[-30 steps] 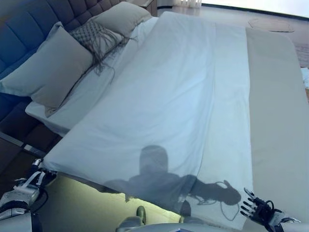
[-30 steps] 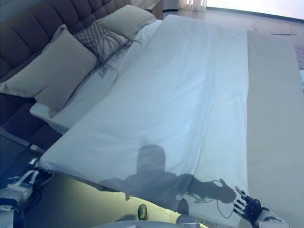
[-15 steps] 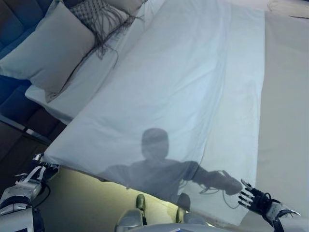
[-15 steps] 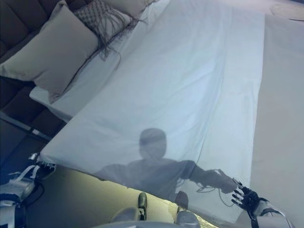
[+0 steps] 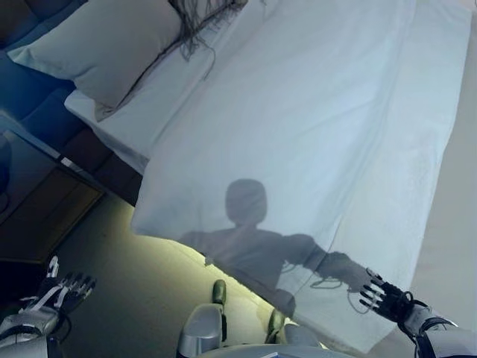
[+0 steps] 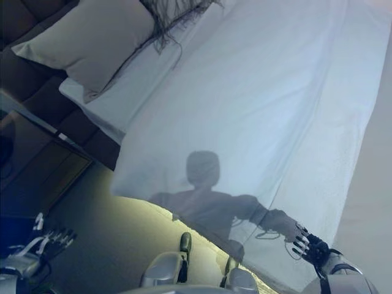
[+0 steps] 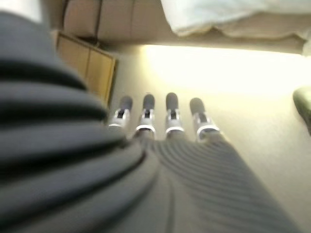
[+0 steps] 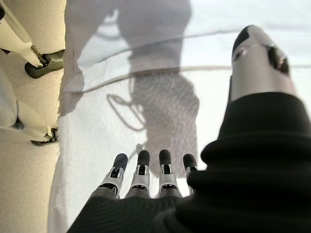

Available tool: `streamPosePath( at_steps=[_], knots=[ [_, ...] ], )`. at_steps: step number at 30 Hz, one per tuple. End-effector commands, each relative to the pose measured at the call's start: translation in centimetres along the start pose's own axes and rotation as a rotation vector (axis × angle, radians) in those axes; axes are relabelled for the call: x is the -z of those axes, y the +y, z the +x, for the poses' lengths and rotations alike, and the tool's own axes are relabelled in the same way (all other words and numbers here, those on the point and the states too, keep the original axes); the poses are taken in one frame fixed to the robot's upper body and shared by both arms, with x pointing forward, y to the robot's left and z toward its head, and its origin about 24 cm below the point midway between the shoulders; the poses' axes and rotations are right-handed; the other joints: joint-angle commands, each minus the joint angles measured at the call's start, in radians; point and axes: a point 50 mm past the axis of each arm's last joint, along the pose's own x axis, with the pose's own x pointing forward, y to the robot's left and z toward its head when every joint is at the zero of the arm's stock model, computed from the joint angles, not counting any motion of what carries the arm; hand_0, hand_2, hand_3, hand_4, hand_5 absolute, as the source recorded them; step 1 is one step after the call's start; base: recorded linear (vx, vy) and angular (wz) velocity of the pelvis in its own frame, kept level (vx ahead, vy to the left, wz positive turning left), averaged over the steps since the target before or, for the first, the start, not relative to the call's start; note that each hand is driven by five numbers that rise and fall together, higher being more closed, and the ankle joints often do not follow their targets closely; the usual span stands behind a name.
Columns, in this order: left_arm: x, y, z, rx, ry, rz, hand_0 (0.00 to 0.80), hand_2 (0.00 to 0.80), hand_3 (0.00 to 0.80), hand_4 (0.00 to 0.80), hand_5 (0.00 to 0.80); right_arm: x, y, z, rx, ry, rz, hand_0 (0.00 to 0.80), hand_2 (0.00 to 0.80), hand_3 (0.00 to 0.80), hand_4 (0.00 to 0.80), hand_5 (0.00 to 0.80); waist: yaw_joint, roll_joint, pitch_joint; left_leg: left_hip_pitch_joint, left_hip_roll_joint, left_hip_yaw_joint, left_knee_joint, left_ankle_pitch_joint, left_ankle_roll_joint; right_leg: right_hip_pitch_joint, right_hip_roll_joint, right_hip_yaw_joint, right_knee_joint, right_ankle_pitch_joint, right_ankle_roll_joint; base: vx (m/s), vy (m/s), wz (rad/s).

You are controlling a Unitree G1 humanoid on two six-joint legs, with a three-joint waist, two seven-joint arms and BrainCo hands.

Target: Make the bed neatly

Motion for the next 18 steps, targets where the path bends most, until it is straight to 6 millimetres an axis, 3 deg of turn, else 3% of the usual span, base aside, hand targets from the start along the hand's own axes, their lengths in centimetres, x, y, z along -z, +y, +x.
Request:
streamPosePath(
  at_steps=[1, 7, 9, 14, 18],
  knots=[
    [1.1, 2.3, -0.7, 0.008, -0.004, 0.004, 0.000, 0.000, 0.000, 0.000, 0.000, 0.9, -0.1, 0.1, -0.001, -0.002, 0.041, 0.000, 0.000, 0.000, 0.000, 0.000, 0.020, -0.017, -0.038, -0.002, -0.013, 0.010, 0.159, -0.175, 0.017, -0.066, -0.143, 0.045, 0.013, 0.119, 0.124, 0.048, -0.043, 0.02],
    [7.0, 3.8, -1.3, 0.199, 0.269, 0.143, 0.000, 0.000, 0.000, 0.000, 0.000, 2.5, 0.0, 0.3, -0.004, 0.018, 0.083, 0.000, 0.000, 0.000, 0.000, 0.000, 0.030, -0.011, -0.048, 0.023, -0.017, 0.008, 0.137, -0.170, 0.021, -0.057, -0.140, 0.042, 0.010, 0.122, 0.121, 0.036, -0.071, 0.00],
    [8.7, 4.8, -1.8, 0.185, 0.375, 0.229, 0.000, 0.000, 0.000, 0.000, 0.000, 2.8, 0.0, 0.4, -0.009, 0.020, 0.094, 0.000, 0.000, 0.000, 0.000, 0.000, 0.029, -0.006, -0.051, 0.030, -0.016, 0.012, 0.128, -0.167, 0.022, -0.057, -0.137, 0.042, 0.010, 0.124, 0.121, 0.012, -0.077, 0.00],
    [11.6, 7.8, -3.7, 0.146, 0.684, 0.483, 0.000, 0.000, 0.000, 0.000, 0.000, 3.9, 0.6, 0.7, -0.019, 0.044, 0.105, 0.000, 0.000, 0.000, 0.000, 0.000, 0.006, 0.004, -0.068, 0.056, -0.012, 0.034, 0.105, -0.162, 0.025, -0.060, -0.128, 0.053, 0.014, 0.118, 0.119, 0.028, -0.059, -0.02],
    [13.0, 7.4, -3.8, 0.251, 0.787, 0.576, 0.000, 0.000, 0.000, 0.000, 0.000, 4.9, 0.8, 0.9, -0.011, 0.074, 0.097, 0.000, 0.000, 0.000, 0.000, 0.000, -0.020, 0.011, -0.085, 0.085, -0.008, 0.063, 0.082, -0.160, 0.028, -0.060, -0.117, 0.064, 0.015, 0.118, 0.117, 0.061, -0.022, -0.17]
  ],
)
